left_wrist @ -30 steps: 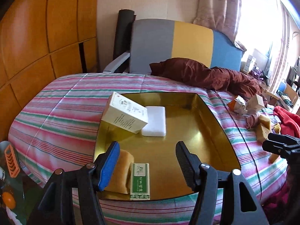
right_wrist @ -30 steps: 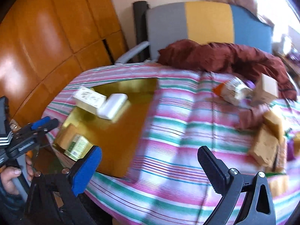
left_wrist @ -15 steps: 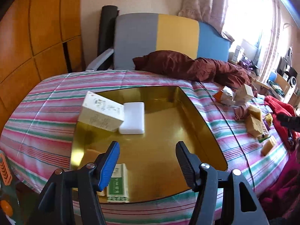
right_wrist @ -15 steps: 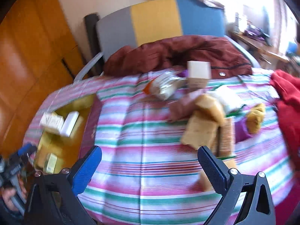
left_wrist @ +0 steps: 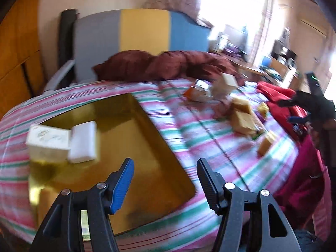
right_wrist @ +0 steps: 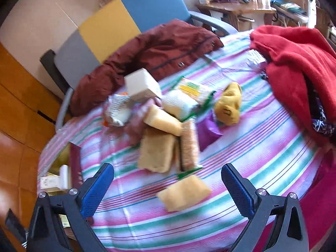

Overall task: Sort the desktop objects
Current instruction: 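Move both open tools from the tray back to the pile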

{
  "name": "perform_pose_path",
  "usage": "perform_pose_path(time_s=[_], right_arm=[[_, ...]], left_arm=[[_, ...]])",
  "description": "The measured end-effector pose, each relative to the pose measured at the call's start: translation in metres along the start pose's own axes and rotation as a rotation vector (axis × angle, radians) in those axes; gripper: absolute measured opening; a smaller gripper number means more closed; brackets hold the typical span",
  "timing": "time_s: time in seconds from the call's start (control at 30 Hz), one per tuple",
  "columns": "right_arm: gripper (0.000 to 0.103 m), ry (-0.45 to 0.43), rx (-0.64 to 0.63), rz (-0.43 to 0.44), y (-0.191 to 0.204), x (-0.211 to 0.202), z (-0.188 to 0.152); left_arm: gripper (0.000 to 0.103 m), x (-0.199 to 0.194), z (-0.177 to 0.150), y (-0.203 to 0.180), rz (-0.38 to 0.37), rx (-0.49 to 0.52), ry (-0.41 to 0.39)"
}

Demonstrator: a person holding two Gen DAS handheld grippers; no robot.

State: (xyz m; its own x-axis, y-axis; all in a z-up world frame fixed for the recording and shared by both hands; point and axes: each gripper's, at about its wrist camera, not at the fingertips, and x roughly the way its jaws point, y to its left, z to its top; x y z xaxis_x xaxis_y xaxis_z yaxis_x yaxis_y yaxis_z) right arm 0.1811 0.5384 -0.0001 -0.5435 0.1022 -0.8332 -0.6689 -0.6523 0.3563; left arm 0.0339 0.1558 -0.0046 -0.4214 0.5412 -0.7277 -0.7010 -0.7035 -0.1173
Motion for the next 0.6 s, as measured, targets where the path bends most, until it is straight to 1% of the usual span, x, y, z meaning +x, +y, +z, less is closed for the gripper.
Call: perform_pose_path(time_s=[0.13,0.23,0.53,0.6], right_arm=[[0.103,0.028,0.007,-0.003,-0.008,0.009,0.003],[0.103,0.035,-0.01,0.003,-0.004,0.013,0.008],[0.102,0.045,-0.135,-0.031,0.02,0.042,0.035],[0.1,0.046,-0.18,-0.026,0.028,0.051,0.039]], left_arm=[[0.063,0.012,0.002,-0.027,-0.062,0.068,0.032],[0.063,0.021,0.002,-0.041,-0.084,0.104,0.059],[0.063,0.042,0.0,-0.062,-0.132,0.146,0.125],[0.063,0.047,0.001,-0.064,-0.139,0.151,0.136]])
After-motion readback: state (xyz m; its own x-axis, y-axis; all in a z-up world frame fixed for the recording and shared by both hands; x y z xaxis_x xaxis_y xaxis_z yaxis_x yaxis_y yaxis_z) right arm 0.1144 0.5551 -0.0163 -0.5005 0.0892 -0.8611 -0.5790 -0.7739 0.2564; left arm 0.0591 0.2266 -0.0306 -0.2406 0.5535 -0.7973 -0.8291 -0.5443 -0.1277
